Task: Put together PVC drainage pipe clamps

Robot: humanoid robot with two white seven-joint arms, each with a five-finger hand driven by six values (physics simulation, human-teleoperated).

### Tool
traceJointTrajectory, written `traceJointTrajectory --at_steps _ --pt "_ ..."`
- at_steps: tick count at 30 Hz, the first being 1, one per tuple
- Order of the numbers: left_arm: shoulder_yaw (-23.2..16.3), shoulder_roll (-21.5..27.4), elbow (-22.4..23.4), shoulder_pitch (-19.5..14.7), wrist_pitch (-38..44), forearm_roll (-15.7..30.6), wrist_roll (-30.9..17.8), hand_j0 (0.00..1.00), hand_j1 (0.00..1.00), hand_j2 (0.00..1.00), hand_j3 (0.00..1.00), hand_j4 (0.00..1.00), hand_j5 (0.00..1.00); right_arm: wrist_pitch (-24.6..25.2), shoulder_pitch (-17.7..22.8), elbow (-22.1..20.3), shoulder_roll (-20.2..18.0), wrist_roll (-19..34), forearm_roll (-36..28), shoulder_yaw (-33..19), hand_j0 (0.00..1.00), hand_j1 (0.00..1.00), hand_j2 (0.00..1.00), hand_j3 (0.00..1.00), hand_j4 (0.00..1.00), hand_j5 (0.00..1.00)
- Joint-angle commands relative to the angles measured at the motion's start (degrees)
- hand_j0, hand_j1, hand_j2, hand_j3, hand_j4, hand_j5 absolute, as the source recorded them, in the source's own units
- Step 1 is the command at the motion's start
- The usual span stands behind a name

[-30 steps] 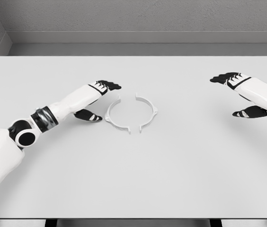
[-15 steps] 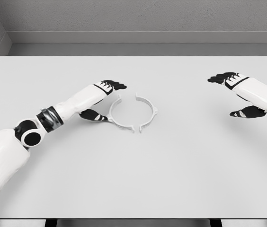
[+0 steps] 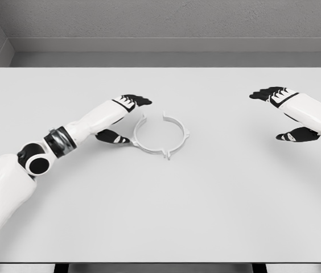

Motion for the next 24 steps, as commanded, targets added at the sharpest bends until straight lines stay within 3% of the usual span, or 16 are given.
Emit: traceJointTrajectory --at_steps 1,6,24 --pt "0.41 0.19 0.27 0.00 0.02 0.47 0.03 1.00 1.00 1.00 1.00 1.00 1.00 0.17 0.00 -0.02 -0.05 -0.03 -0.38 -0.04 1.00 1.00 1.00 1.00 1.00 1.00" --pt "0.15 -0.33 2.47 -1.58 0.02 0.38 0.03 1.00 1.00 1.00 1.00 1.00 1.00 0.17 0.00 -0.02 -0.05 -0.03 -0.46 -0.04 1.00 1.00 1.00 1.00 1.00 1.00" --pt "-0.20 -1.91 2.56 -1.58 0.02 0.03 0.03 1.00 1.00 1.00 1.00 1.00 1.00 0.17 0.00 -0.11 -0.05 -0.03 -0.46 -0.04 1.00 1.00 1.00 1.00 1.00 1.00"
